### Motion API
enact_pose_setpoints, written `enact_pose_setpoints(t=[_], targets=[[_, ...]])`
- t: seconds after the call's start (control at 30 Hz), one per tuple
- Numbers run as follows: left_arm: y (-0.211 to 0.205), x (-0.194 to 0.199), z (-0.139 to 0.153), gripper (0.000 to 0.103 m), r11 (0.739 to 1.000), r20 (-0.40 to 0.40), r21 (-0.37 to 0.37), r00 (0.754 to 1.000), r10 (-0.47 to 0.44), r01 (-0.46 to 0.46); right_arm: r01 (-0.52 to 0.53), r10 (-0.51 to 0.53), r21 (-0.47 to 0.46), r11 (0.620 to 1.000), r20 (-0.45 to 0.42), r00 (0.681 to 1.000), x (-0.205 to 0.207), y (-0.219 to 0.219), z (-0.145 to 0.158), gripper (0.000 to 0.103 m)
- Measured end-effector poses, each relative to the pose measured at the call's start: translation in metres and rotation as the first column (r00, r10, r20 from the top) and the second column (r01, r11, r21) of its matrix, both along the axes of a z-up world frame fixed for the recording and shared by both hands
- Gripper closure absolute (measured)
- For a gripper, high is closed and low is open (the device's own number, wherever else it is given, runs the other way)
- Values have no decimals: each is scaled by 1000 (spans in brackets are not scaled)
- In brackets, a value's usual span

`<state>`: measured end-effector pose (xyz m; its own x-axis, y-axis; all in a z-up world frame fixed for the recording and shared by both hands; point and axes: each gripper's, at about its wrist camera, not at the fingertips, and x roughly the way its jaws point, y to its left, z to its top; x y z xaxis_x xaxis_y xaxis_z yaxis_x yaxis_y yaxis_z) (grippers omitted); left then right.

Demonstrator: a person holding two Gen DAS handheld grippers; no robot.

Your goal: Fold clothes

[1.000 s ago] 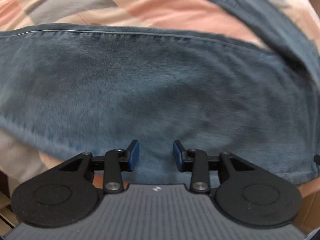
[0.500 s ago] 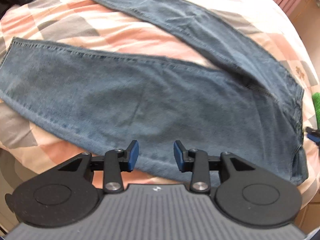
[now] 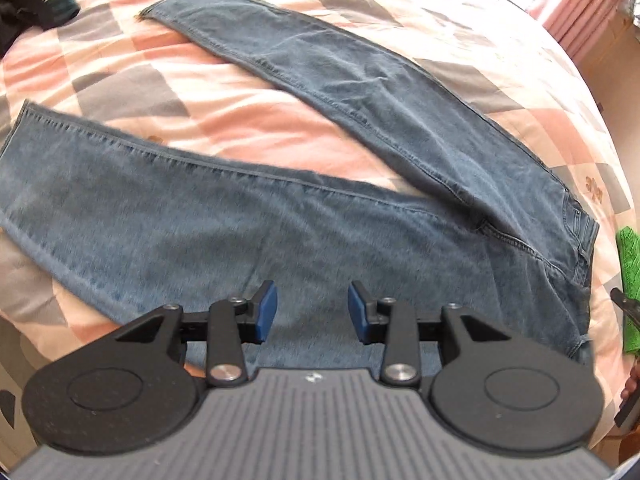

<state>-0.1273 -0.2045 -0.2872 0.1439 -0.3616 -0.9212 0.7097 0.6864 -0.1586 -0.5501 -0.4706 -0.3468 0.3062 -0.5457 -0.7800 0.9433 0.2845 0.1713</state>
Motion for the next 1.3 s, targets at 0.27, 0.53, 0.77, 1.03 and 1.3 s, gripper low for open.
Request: enact_pose_setpoints(t=[0.27, 0.53, 0.77, 1.03, 1.3], targets=[[5, -1, 14, 63, 1000, -20, 1, 1000, 5, -4, -33, 13, 179, 983, 109, 994, 12, 15, -8, 67], [16, -3, 20, 49, 991, 9, 135, 1000, 17, -18, -5, 22, 294, 956, -56, 998, 40, 20, -26, 81], [38, -22, 50, 35, 981, 50, 192, 998, 29, -38, -130, 114, 248, 960, 79, 990, 44, 84, 75, 48], [48, -62, 87, 28, 987, 118, 164, 993, -21, 1, -242, 243, 284, 928, 32, 970, 58, 147, 117, 34], [70, -85, 114, 25, 991, 211, 132, 977, -22, -7, -290, 302, 251, 923, -9, 953, 59, 175, 138, 24]])
